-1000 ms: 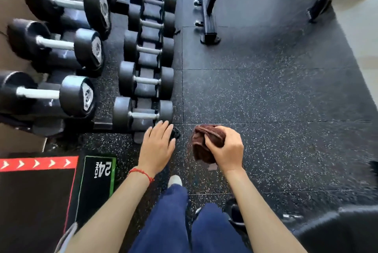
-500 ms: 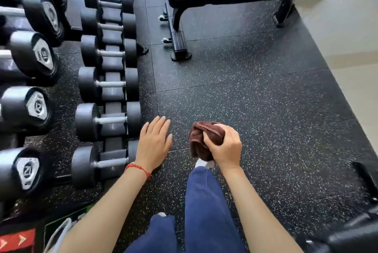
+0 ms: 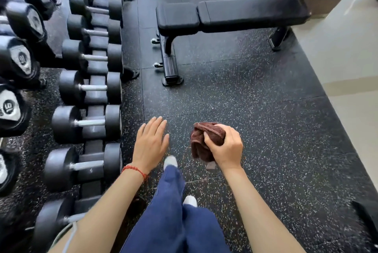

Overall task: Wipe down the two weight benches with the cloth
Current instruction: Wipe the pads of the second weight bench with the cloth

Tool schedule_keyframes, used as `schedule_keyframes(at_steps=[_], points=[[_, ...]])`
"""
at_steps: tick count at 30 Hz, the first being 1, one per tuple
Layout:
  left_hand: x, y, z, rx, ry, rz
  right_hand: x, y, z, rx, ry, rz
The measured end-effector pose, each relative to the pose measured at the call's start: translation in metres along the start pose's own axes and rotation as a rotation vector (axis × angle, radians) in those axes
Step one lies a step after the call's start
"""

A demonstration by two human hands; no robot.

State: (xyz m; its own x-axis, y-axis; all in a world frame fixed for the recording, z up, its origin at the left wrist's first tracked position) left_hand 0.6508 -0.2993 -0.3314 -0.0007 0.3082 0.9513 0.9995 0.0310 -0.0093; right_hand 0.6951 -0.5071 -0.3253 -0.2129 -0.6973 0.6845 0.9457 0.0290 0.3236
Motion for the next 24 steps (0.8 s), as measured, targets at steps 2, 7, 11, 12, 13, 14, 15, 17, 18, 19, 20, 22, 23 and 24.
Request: schedule_keyframes(at_steps=[2, 7, 11, 12, 13, 14, 15, 17, 18, 19, 20, 22, 23, 24], points=[[0.001, 0.032, 0.006, 0.0, -0.003, -0.001, -0.014, 0.024, -0.002, -0.011, 0.0, 0.012], [0.007, 0.125, 0.028, -0.025, -0.004, -0.005, -0.051, 0.101, -0.003, 0.022, -0.001, 0.004], [0.017, 0.197, 0.051, -0.021, -0.01, 0.0, -0.083, 0.171, 0.0, 0.009, 0.001, 0.001], [0.02, 0.213, 0.055, -0.023, -0.015, 0.007, -0.089, 0.188, 0.001, 0.001, 0.006, -0.004], [0.023, 0.229, 0.059, -0.032, -0.013, 0.01, -0.095, 0.205, 0.003, 0.002, 0.005, -0.015], [0.026, 0.245, 0.062, -0.039, -0.006, 0.009, -0.101, 0.221, 0.005, 0.003, 0.006, -0.021], [0.029, 0.261, 0.066, -0.037, -0.006, 0.011, -0.108, 0.236, 0.005, -0.005, 0.012, -0.017], [0.033, 0.289, 0.072, -0.027, -0.016, 0.012, -0.118, 0.262, 0.004, -0.021, 0.018, -0.014], [0.035, 0.302, 0.074, -0.022, -0.02, 0.018, -0.122, 0.275, 0.004, -0.026, 0.017, -0.011], [0.036, 0.315, 0.075, -0.022, -0.017, 0.019, -0.127, 0.287, 0.003, -0.024, 0.014, -0.006], [0.036, 0.329, 0.077, -0.018, -0.017, 0.023, -0.132, 0.3, 0.001, -0.024, 0.016, 0.001], [0.036, 0.36, 0.081, 0.0, -0.021, 0.039, -0.143, 0.329, -0.007, -0.027, 0.034, 0.021], [0.035, 0.376, 0.083, 0.009, -0.025, 0.046, -0.15, 0.344, -0.011, -0.029, 0.036, 0.025], [0.034, 0.393, 0.085, 0.016, -0.021, 0.044, -0.156, 0.361, -0.015, -0.025, 0.034, 0.024]])
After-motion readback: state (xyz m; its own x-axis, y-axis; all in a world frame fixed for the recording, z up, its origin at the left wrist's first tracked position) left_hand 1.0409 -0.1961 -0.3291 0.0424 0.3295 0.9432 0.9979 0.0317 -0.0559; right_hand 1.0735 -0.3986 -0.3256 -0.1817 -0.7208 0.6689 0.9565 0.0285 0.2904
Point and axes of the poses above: each hand's wrist, its own y-axis towards the middle knuckle, its own x-axis out of the back of the hand, z = x × y, the point moved 5 cm from there along y, towards the middle knuckle, and after that the axes turned 2 degrees about -x, right-handed, at the moved point
